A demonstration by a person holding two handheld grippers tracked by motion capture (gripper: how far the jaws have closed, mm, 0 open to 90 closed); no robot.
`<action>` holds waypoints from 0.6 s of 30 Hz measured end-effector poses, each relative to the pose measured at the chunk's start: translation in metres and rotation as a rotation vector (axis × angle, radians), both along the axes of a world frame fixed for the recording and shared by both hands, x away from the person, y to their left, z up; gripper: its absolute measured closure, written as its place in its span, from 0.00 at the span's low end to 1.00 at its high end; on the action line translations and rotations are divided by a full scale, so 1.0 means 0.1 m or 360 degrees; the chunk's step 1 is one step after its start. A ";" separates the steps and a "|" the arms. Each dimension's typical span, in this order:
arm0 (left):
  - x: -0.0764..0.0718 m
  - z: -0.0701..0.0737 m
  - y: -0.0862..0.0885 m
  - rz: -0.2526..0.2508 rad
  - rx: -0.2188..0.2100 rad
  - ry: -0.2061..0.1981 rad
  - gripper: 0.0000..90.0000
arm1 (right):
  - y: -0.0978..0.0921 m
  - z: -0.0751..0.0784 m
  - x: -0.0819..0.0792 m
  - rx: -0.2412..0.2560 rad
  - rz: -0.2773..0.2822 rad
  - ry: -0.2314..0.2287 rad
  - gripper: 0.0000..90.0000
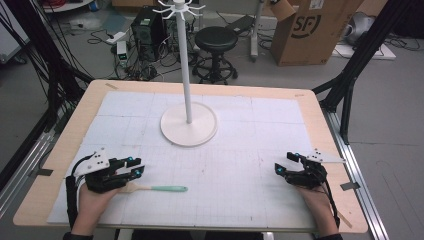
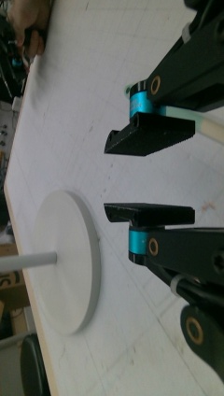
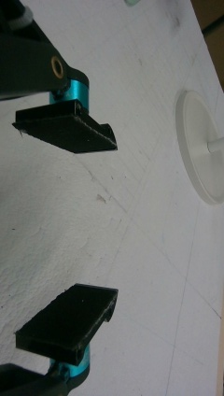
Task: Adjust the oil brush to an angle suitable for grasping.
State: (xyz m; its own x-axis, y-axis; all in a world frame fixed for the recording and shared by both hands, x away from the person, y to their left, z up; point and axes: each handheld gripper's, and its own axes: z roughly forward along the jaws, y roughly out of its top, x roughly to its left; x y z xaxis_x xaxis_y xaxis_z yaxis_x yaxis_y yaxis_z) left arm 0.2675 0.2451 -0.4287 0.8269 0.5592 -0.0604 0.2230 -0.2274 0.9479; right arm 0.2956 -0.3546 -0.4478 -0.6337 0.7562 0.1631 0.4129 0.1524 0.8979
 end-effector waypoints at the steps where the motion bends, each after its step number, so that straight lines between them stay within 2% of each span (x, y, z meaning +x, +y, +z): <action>1: -0.01 -0.01 -0.03 -0.0023 -0.0001 0.0011 0.80 | 0.00 0.00 0.00 0.0001 0.0000 0.0001 0.26; 7: -0.07 -0.04 -0.15 -0.0138 -0.0007 0.0078 0.93 | 0.00 0.00 0.00 -0.0003 0.0003 0.0001 0.26; 11: -0.09 -0.06 -0.22 -0.0215 0.0001 0.0109 0.98 | 0.00 0.00 0.00 -0.0007 0.0004 0.0000 0.26; 18: -0.13 -0.12 -0.46 -0.0331 0.0087 0.0146 1.00 | 0.00 0.00 0.00 -0.0005 0.0005 0.0008 0.27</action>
